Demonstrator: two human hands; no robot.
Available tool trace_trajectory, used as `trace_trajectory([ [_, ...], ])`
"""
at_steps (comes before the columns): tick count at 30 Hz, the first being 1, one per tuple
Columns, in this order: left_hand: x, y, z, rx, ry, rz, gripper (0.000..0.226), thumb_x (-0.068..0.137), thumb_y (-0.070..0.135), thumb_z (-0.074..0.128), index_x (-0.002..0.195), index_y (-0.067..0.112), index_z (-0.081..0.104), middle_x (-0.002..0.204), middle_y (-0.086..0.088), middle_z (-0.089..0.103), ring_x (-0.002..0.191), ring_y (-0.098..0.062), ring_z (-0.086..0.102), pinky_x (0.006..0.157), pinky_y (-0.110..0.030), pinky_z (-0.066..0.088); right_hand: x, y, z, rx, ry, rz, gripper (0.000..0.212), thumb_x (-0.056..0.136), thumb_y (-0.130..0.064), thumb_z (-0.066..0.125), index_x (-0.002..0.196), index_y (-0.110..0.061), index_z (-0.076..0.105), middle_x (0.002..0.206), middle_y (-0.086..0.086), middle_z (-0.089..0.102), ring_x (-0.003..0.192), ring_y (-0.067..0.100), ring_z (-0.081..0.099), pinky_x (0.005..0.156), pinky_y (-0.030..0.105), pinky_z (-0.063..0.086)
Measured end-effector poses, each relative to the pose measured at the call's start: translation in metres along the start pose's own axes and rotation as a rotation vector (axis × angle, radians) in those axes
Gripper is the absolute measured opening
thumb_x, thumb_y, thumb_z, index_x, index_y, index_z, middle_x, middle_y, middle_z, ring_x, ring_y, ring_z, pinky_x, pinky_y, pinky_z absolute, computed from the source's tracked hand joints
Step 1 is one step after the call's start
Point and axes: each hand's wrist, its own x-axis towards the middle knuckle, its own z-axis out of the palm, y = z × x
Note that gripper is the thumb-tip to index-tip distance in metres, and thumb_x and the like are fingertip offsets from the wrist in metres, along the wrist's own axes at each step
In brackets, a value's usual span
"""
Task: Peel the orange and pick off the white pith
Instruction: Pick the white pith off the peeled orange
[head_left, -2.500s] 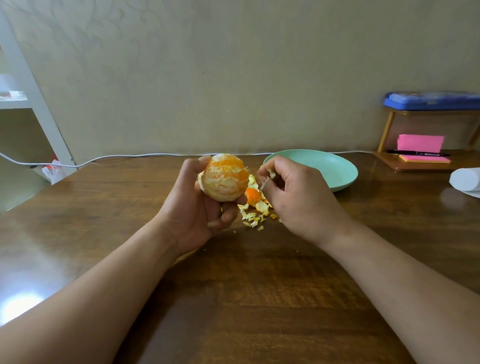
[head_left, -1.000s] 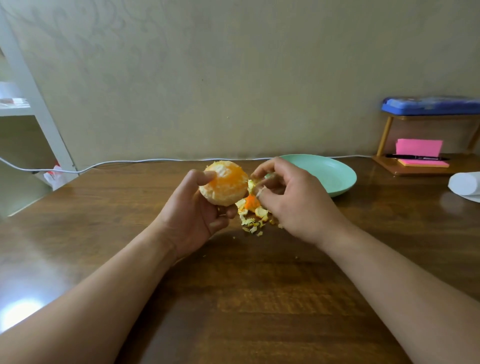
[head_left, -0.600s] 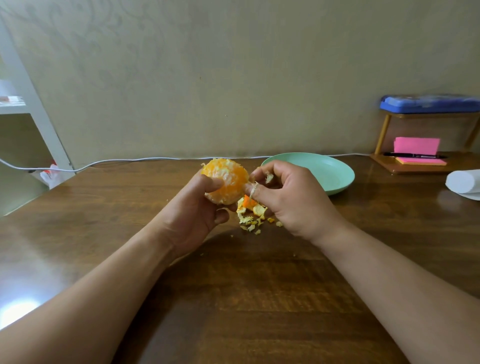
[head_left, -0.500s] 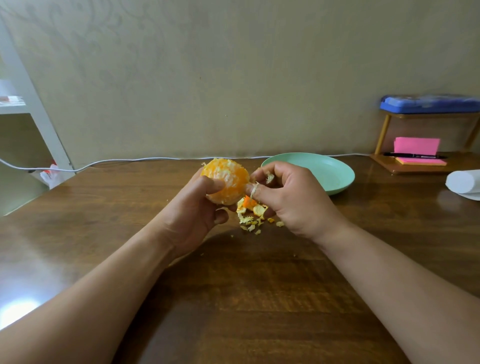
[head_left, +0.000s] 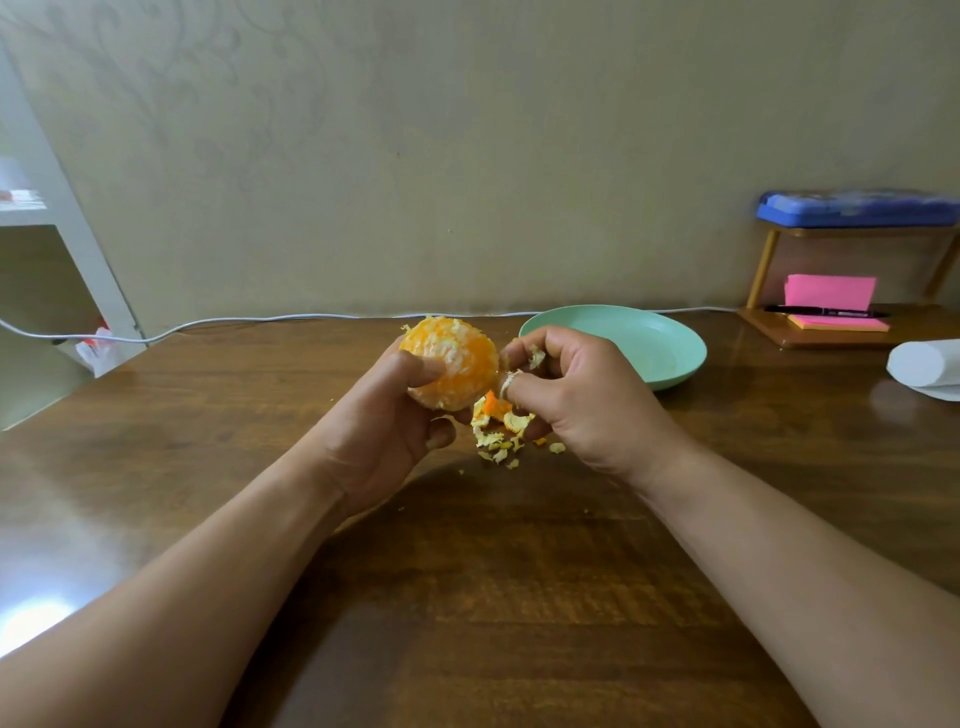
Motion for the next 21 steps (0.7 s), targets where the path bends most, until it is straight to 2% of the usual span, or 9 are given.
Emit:
trace_trajectory([
  [3,-0.001,0.0011,-0.0002,0.027,0.004,-0.005,0.06,0.078,0.026,0.066,0.135,0.012,0.054,0.103,-0.009,0.069,0.077,-0.02,0.064,0.055,-0.025,0.044,0.0001,-0.0016,-0.0013,0.012,0.001,-0.007,0.009,0.094,-0.015,0.078,0.101,-0.021,0.075,0.086,-0.001,0.074,0.073,0.007,0.069,0.059,0.024,0.058],
  [5,-0.0021,0.0015,0.001,0.056,-0.005,0.004,0.062,0.073,0.029,0.07,0.132,0.015,0.056,0.103,-0.008,0.069,0.077,-0.02,0.064,0.055,-0.025,0.044,0.0003,-0.0026,-0.0027,0.001,0.004,-0.02,0.007,0.095,-0.016,0.079,0.1,-0.02,0.076,0.083,-0.004,0.073,0.071,0.005,0.069,0.058,0.024,0.058],
  [10,-0.0035,0.0028,0.0026,0.127,-0.004,0.003,0.058,0.072,0.028,0.07,0.129,0.022,0.058,0.107,-0.009,0.067,0.079,-0.021,0.062,0.057,-0.026,0.044,0.0012,-0.0017,-0.0045,-0.112,0.017,-0.044,0.004,0.095,-0.022,0.078,0.094,-0.026,0.076,0.075,-0.014,0.074,0.075,0.009,0.074,0.07,0.038,0.067],
  [12,-0.0028,0.0016,0.0025,0.134,-0.006,0.006,0.061,0.07,0.029,0.071,0.129,0.021,0.057,0.105,-0.008,0.067,0.078,-0.021,0.063,0.057,-0.027,0.043,0.001,-0.0009,-0.0041,-0.14,0.014,-0.048,0.003,0.094,-0.023,0.077,0.092,-0.025,0.077,0.075,-0.01,0.074,0.074,0.011,0.073,0.072,0.043,0.067],
  [14,-0.0022,0.0,0.0025,0.128,-0.01,-0.002,0.065,0.068,0.032,0.072,0.13,0.021,0.058,0.107,-0.01,0.067,0.078,-0.022,0.063,0.058,-0.027,0.044,-0.0001,-0.0009,-0.0031,-0.152,0.017,-0.066,0.003,0.092,-0.023,0.077,0.089,-0.023,0.076,0.072,-0.009,0.071,0.067,0.008,0.067,0.067,0.039,0.064],
  [17,-0.0005,-0.0025,0.0041,0.086,-0.001,-0.02,0.07,0.066,0.034,0.073,0.13,0.013,0.056,0.1,-0.01,0.068,0.074,-0.022,0.062,0.055,-0.026,0.043,-0.0025,-0.0015,-0.002,-0.158,0.03,-0.094,0.009,0.091,-0.021,0.076,0.083,-0.022,0.071,0.062,-0.016,0.062,0.056,0.002,0.054,0.055,0.022,0.047],
  [19,-0.0002,-0.003,0.007,0.051,0.015,-0.041,0.068,0.07,0.03,0.07,0.132,0.007,0.053,0.094,-0.01,0.068,0.072,-0.021,0.061,0.053,-0.025,0.042,-0.0036,-0.0023,-0.0011,-0.161,0.038,-0.102,0.012,0.09,-0.02,0.075,0.081,-0.022,0.069,0.06,-0.016,0.059,0.055,0.002,0.051,0.054,0.02,0.043],
  [21,-0.0005,-0.0029,0.0091,0.032,0.02,-0.054,0.056,0.077,0.027,0.061,0.128,0.005,0.055,0.091,-0.009,0.067,0.072,-0.021,0.059,0.052,-0.024,0.042,-0.0045,-0.0028,-0.0005,-0.17,0.047,-0.111,0.011,0.09,-0.02,0.075,0.081,-0.022,0.069,0.061,-0.014,0.058,0.055,0.003,0.049,0.054,0.022,0.043],
])
